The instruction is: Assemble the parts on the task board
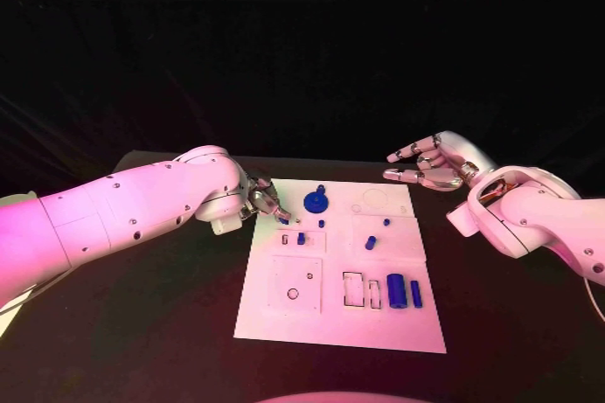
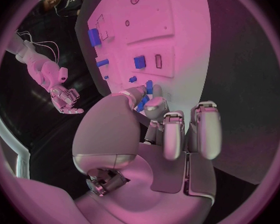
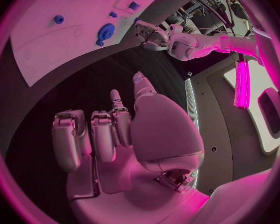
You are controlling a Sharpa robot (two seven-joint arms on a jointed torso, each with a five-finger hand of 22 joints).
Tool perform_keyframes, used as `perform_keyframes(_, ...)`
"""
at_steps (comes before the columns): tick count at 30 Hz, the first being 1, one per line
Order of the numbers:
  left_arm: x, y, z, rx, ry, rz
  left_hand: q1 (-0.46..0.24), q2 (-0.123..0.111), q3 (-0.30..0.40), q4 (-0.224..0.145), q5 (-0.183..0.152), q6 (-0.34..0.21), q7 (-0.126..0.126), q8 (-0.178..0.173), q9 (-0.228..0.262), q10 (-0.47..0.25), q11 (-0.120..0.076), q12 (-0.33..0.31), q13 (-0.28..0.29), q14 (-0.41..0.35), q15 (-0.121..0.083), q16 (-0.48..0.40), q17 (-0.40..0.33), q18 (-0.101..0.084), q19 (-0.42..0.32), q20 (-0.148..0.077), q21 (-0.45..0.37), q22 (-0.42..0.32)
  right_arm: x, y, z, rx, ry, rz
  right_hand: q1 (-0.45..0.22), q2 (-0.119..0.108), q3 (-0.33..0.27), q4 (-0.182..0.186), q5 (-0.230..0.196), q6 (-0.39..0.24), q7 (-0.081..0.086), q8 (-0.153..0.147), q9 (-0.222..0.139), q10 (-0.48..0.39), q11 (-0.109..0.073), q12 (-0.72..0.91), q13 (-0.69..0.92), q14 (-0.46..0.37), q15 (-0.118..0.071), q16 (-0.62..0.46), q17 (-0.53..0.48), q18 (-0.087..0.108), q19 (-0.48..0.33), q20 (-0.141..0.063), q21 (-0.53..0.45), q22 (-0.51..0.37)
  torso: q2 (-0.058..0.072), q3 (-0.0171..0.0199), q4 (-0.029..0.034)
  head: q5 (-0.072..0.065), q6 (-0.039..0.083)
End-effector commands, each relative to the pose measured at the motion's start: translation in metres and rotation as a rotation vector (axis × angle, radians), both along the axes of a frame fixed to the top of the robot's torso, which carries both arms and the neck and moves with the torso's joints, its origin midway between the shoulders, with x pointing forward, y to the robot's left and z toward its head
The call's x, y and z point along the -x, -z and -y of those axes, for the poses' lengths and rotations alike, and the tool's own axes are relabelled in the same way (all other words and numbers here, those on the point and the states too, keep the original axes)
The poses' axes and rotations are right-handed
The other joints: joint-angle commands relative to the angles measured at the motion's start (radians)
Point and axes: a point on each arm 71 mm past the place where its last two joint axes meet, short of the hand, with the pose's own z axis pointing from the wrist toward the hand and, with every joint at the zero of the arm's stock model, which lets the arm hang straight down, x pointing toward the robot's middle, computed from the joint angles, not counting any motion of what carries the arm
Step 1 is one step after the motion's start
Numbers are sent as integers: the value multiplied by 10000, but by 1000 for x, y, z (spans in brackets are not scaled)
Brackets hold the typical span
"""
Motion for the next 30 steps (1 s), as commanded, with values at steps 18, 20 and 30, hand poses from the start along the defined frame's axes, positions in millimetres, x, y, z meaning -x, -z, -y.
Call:
perform_keyframes(18,20,13,4,-937,301,463,-220,-95,1644,-1482,146,156,-120,80,-5,94,-2,-32,-96,1033,-38,31,2630,-14,631,-65,58,1457,1,2,-1,16,-166,-40,8,103,-78,-1,75,53,-16,32,7,232,-71,-34,1641,953,-43,-49,2242,11,712,-26,-43,2019,14,-9,-18,36,-133)
perform_keyframes(20,20,14,4,-1001,356,399,-220,-95,1644,-1482,146,156,-120,80,-5,94,-2,-32,-96,1033,-38,31,2630,-14,631,-65,58,1457,1,2,-1,17,-165,-41,8,103,-78,-1,75,53,-16,32,7,232,-71,-34,1641,953,-43,-49,2242,11,712,-26,-43,2019,15,-8,-20,36,-133)
perform_keyframes(30,21,19,5,-1409,712,32,-239,-125,1670,-1505,154,170,-128,87,-10,95,-8,-62,-137,1033,-39,31,2630,-10,625,-66,45,1443,1,2,-1,18,-172,-41,8,103,-78,-1,75,53,-16,32,7,232,-71,-34,1641,953,-43,-49,2242,11,712,-26,-43,2019,19,-7,-31,35,-176)
